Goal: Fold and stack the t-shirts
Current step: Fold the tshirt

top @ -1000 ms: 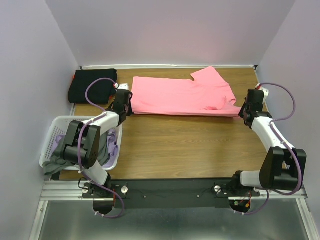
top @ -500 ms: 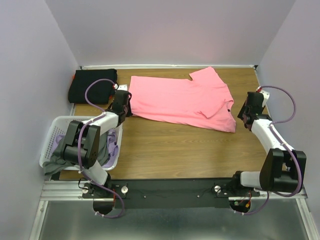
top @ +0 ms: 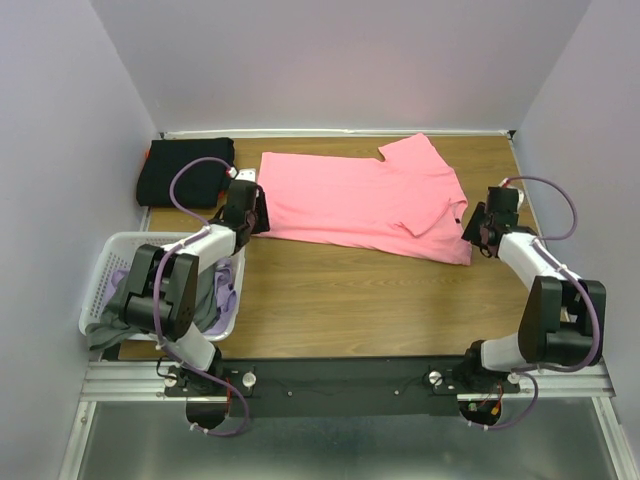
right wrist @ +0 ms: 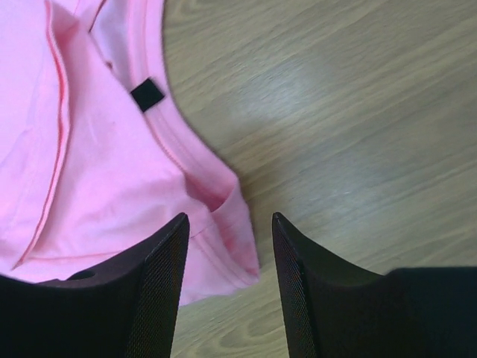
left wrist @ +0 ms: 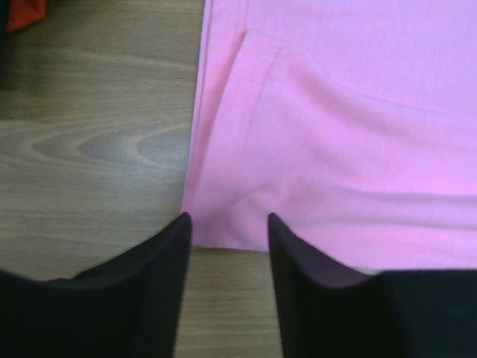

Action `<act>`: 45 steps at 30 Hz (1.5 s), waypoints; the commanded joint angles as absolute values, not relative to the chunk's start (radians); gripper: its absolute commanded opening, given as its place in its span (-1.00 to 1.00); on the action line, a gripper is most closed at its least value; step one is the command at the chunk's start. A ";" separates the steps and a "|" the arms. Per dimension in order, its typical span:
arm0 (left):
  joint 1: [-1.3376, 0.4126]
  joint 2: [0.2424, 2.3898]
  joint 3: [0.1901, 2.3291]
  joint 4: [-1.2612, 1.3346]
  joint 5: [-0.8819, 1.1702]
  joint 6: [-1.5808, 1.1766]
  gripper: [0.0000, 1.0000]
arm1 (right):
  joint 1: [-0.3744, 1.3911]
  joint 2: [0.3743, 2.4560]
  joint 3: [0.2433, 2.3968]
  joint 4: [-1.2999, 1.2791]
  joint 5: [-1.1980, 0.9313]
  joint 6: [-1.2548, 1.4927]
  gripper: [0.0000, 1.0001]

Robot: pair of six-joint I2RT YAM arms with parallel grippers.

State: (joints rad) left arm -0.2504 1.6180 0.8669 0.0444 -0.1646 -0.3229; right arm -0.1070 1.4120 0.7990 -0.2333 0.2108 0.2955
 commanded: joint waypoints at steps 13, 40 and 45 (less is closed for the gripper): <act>-0.414 1.597 0.922 0.072 -0.206 -0.341 0.60 | -0.115 1.606 0.856 -0.232 0.051 0.354 0.10; -0.417 1.790 1.132 0.069 -0.267 -0.310 0.67 | -0.123 1.532 0.931 -0.350 0.259 0.354 0.03; -0.391 1.873 1.224 0.026 -0.310 -0.284 0.56 | -0.098 1.514 0.898 -0.229 0.013 0.334 0.02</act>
State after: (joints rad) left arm -0.4049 1.8233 1.1694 0.0731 -0.2512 -0.3172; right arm -0.1146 1.5314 0.9043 -0.3122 0.2050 0.3496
